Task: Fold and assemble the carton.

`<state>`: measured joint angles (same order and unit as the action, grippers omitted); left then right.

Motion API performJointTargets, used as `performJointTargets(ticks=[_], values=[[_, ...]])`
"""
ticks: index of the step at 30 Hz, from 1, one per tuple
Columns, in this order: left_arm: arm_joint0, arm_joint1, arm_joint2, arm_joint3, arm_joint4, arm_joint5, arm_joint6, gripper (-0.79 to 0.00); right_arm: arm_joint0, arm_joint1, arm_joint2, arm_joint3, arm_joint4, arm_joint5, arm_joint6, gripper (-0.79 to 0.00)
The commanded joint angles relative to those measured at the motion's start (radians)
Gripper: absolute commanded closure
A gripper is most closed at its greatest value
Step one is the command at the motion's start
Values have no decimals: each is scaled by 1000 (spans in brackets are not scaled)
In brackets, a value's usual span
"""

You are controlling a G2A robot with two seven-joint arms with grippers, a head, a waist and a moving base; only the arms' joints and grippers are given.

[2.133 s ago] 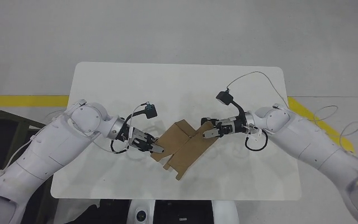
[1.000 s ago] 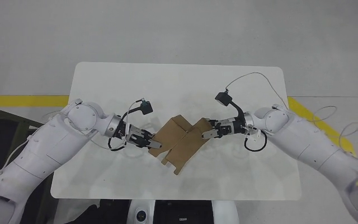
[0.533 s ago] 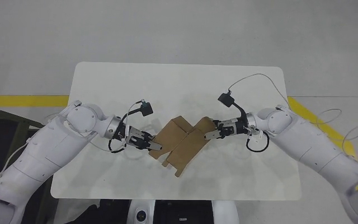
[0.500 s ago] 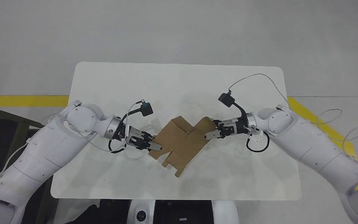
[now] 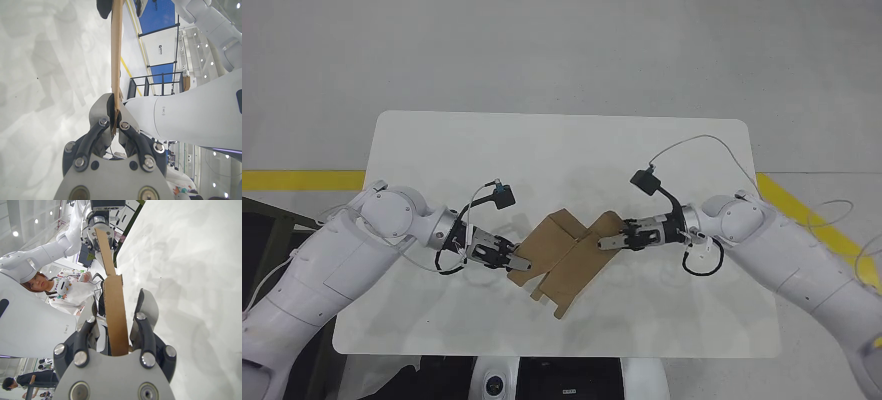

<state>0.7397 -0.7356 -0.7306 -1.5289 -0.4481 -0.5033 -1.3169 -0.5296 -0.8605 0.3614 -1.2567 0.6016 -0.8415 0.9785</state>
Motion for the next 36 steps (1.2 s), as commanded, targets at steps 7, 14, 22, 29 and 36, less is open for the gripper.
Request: performJointTargets(ticks=[7, 14, 22, 29, 36], values=[[11, -3, -20, -9, -9, -9, 9, -114, -18, 0, 20, -13, 9, 8, 8, 0], [28, 3, -61, 18, -28, -26, 37, -785, -36, -2, 54, 13, 100, 43, 42, 0], [92, 13, -130, 24, -35, 16, 179, -785, -57, 5, 120, 13, 113, 200, 5, 0], [161, 17, -173, -10, -39, 80, 310, -785, -107, 18, 183, -74, 67, 303, -99, 0], [202, 11, -202, -15, -76, 110, 376, -785, -173, 30, 239, -144, 13, 365, -184, 0]])
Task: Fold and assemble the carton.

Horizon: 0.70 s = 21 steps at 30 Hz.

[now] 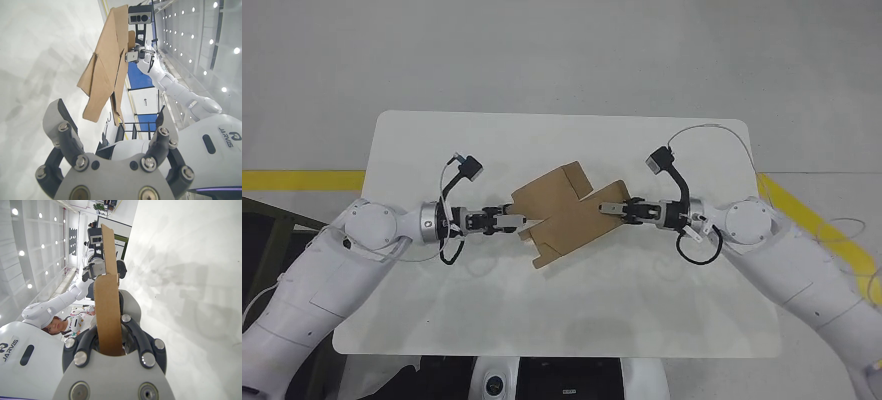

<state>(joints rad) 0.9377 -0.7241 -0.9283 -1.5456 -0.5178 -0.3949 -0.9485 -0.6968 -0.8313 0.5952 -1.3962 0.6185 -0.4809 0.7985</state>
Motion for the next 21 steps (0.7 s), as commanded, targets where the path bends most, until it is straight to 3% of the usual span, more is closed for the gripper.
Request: performJointTargets(ticks=[1, 11, 21], values=[[10, -1, -9, 3, -16, 2, 13, -785, -14, 2, 13, -11, -14, 10, -13, 0], [64, -12, -53, -6, -143, -11, 11, -785, -87, 7, 79, -60, -78, 44, -67, 0], [60, -25, -81, -27, -172, -20, -64, -785, -127, 1, 128, -79, -140, 64, -88, 0]])
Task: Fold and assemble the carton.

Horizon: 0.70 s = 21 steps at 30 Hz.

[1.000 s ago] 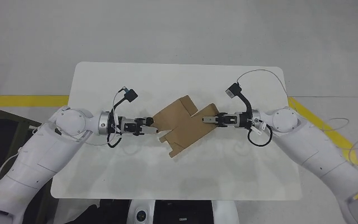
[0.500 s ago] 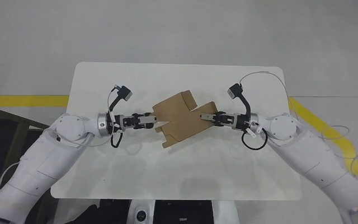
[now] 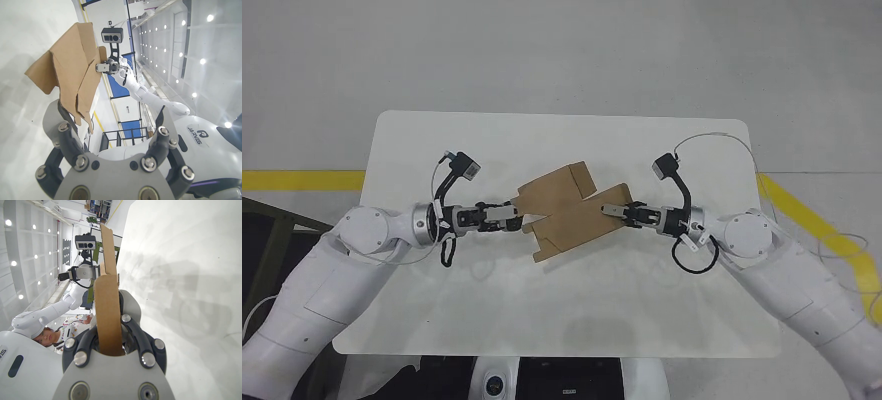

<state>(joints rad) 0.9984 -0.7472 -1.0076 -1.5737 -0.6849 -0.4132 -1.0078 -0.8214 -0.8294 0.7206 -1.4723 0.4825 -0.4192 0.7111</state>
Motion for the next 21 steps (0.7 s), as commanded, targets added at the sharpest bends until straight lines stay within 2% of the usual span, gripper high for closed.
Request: performJointTargets(ticks=[1, 21], values=[[-2, -4, -3, 3, -13, -3, -8, -785, -5, -2, 6, -7, -8, 5, -2, 0], [-22, -40, -22, 62, 11, -1, -7, -785, -36, -32, 66, -38, -42, 19, 34, 0]])
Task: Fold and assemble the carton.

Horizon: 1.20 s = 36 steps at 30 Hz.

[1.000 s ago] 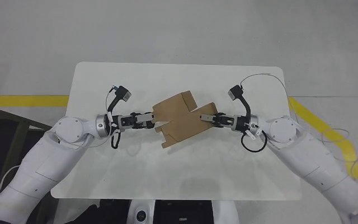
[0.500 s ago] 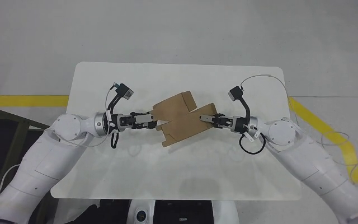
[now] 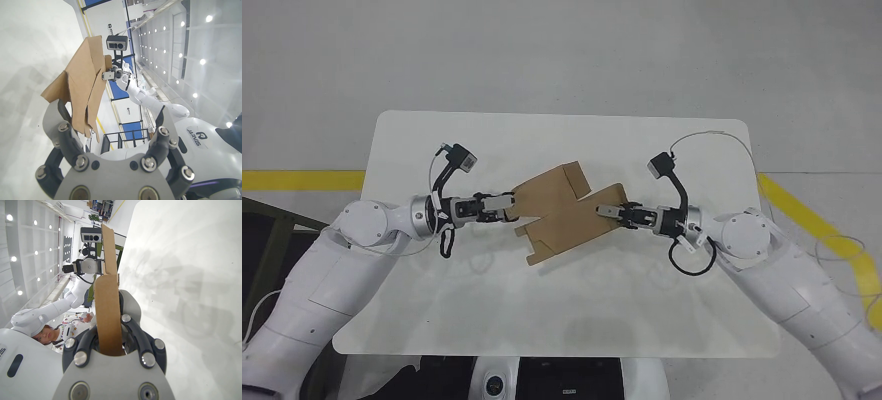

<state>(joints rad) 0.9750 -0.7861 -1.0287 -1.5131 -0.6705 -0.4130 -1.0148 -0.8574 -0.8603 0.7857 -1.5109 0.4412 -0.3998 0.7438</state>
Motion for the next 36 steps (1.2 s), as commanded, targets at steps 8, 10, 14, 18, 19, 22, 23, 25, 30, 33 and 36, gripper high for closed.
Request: performJointTargets(ticks=[8, 10, 14, 18, 19, 22, 23, 25, 30, 33, 36], values=[[9, -13, -10, 12, -11, 2, -3, -619, -4, -20, 4, 3, -10, 2, 12, 0], [10, -16, -12, 18, -7, 6, -4, -582, -5, -24, 7, 4, -13, 2, 14, 0], [12, -21, -15, 27, 7, 18, -8, -551, -9, -30, 15, 8, -16, 4, 23, 0], [20, -24, -19, 36, 24, 35, -13, -477, -14, -36, 23, 8, -21, 7, 32, 0], [22, -25, -20, 37, 26, 38, -15, -477, -15, -37, 25, 8, -23, 8, 35, 0], [28, -28, -21, 40, 35, 47, -20, -437, -18, -41, 31, 5, -27, 10, 41, 0], [30, -29, -21, 40, 38, 48, -22, -428, -18, -43, 32, 6, -28, 11, 43, 0], [33, -31, -22, 41, 43, 49, -21, -388, -19, -46, 35, 6, -30, 12, 46, 0], [38, -36, -26, 46, 57, 59, -21, -302, -25, -53, 44, 8, -38, 15, 51, 0], [42, -38, -32, 51, 61, 67, -20, -212, -29, -56, 51, 8, -42, 16, 55, 0], [47, -40, -38, 52, 64, 74, -22, -169, -33, -60, 57, 7, -46, 18, 61, 0]])
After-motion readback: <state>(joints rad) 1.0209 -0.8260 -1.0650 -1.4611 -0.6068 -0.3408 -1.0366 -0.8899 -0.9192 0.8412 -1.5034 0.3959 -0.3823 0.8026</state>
